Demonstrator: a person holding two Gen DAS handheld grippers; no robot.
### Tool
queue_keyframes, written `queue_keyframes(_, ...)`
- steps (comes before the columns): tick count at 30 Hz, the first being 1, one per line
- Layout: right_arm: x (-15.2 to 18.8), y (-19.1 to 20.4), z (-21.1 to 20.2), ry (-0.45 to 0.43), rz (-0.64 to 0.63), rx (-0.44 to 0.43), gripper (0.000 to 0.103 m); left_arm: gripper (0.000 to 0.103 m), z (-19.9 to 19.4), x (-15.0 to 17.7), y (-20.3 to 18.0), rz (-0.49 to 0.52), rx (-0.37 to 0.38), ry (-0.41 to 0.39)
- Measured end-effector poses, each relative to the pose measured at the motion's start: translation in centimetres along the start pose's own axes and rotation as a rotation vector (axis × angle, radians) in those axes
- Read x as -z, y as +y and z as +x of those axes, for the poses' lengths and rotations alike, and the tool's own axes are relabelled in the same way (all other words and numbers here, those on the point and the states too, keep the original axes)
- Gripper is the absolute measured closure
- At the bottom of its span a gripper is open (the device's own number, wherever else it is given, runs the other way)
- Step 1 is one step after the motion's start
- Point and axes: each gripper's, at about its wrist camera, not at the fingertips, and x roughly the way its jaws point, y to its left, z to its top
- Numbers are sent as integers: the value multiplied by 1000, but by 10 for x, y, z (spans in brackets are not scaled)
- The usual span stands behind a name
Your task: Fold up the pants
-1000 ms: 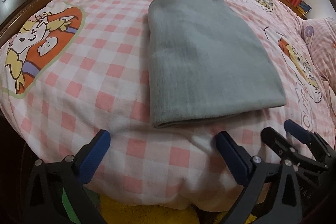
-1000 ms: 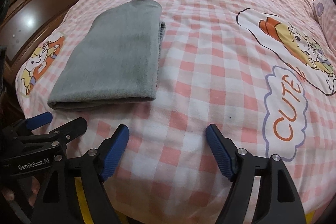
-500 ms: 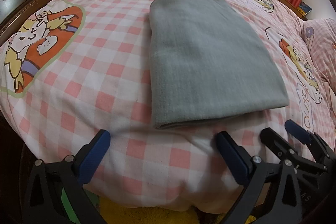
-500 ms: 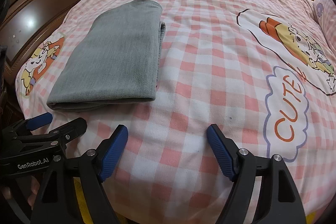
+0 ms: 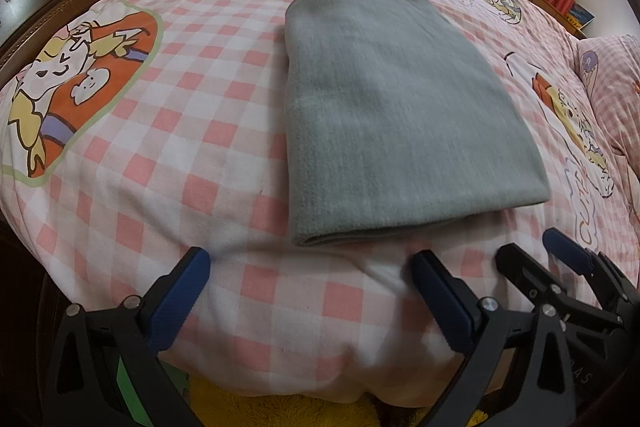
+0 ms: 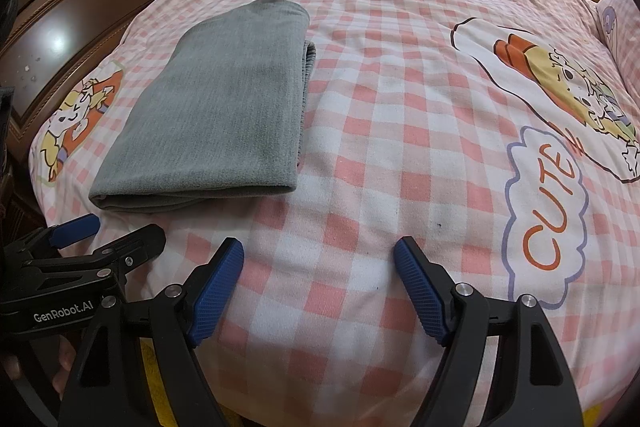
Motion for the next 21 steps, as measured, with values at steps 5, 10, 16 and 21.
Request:
queue_keyframes(5,0,0,0,0,0,0,23,0,0,0,0,-1,0,0)
queue_keyframes(10,0,0,0,-1,0,0,23,0,0,0,0,0,0,-2)
queue_keyframes(16,1,0,0,-1,-1,0,23,0,0,-1,1,-1,-1,-4)
queue_keyframes(21,1,0,0,-1,-1,0,23,0,0,0,1,-3,-2,-7)
